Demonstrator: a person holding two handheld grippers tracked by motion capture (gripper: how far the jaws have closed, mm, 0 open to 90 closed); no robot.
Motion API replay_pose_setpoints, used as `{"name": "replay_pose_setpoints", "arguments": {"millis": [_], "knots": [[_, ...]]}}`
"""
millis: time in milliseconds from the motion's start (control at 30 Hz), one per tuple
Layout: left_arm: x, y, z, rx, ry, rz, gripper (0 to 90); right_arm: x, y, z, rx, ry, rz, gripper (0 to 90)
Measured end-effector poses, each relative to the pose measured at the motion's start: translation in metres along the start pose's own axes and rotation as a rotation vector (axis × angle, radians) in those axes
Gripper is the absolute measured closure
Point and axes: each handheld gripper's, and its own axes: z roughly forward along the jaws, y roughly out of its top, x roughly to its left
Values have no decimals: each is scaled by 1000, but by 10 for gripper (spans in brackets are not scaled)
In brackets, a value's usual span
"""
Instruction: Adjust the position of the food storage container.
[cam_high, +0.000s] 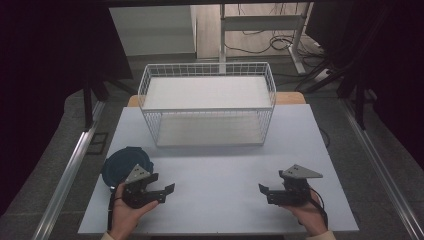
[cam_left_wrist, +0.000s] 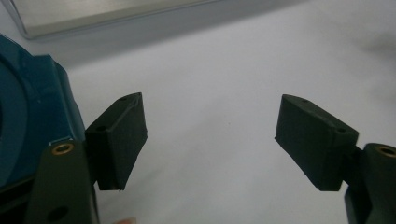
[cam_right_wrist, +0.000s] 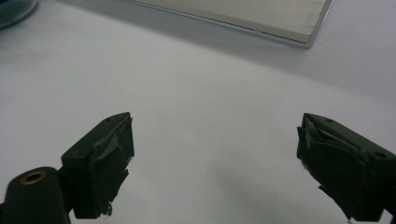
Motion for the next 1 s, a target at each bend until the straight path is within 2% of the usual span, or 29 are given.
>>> {"name": "replay_pose_setpoints", "arguments": {"millis": [200, 367, 633, 833, 1000], "knots": [[-1, 0, -2, -2, 3, -1, 243, -4, -1, -2, 3, -1, 5, 123], [-3, -1, -3, -2, -10, 1, 243, 1, 1, -8, -11, -15, 0, 128], [-1, 0, -6, -3, -16, -1, 242, 0, 2, -7, -16, -29, 9, 133], [-1, 1, -9, -3, -25, 4, 243, 1, 7, -5, -26, -14, 18, 139], [-4, 11, -17, -15, 1, 17, 251, -2, 5, -7, -24, 2, -5, 143]]}}
